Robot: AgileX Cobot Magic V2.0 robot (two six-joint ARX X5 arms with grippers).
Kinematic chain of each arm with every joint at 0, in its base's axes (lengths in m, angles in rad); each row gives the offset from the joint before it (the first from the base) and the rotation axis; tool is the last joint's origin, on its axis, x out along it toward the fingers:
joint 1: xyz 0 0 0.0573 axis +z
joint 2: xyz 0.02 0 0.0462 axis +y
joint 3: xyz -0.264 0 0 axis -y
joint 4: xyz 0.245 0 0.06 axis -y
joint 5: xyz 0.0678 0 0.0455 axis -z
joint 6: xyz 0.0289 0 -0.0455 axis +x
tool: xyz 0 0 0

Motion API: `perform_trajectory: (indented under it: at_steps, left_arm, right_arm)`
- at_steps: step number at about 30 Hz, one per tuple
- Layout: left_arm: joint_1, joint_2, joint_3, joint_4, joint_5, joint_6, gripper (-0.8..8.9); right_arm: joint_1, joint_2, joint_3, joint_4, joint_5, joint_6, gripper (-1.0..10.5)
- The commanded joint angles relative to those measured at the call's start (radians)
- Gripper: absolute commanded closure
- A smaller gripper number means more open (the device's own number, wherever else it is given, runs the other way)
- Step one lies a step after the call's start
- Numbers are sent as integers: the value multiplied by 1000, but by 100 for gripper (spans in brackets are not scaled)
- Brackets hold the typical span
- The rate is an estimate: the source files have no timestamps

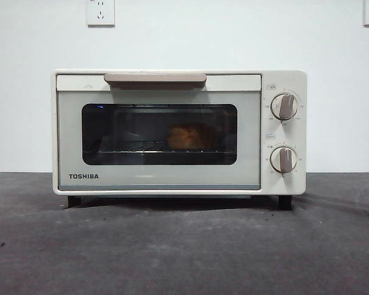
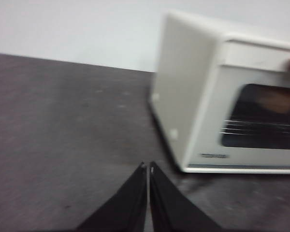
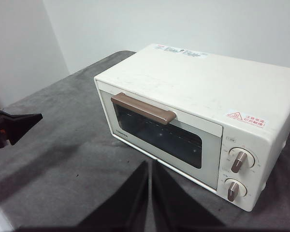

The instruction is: The left arm flap open the oven, the right arm pick bread and place it into oven, the left arm flap close the oven

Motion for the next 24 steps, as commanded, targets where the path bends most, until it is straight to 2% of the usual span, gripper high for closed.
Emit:
perform_trajectory:
  at_steps: [1, 8, 10, 13, 24]
  left_arm:
    - [12, -21, -21, 19, -42, -16, 793]
    - [16, -26, -25, -106, -148, -9, 793]
    - [16, -26, -25, -106, -166, 15, 793]
    - [16, -26, -25, -106, -167, 62, 793]
    - [15, -26, -25, -106, -167, 65, 793]
  right_arm:
    - [9, 2, 13, 11, 0, -10, 941]
    - [9, 2, 13, 11, 1, -10, 940]
    - [9, 2, 13, 11, 1, -10, 940]
    - [9, 2, 13, 11, 0, -10, 940]
    - [9, 2, 13, 11, 1, -10, 940]
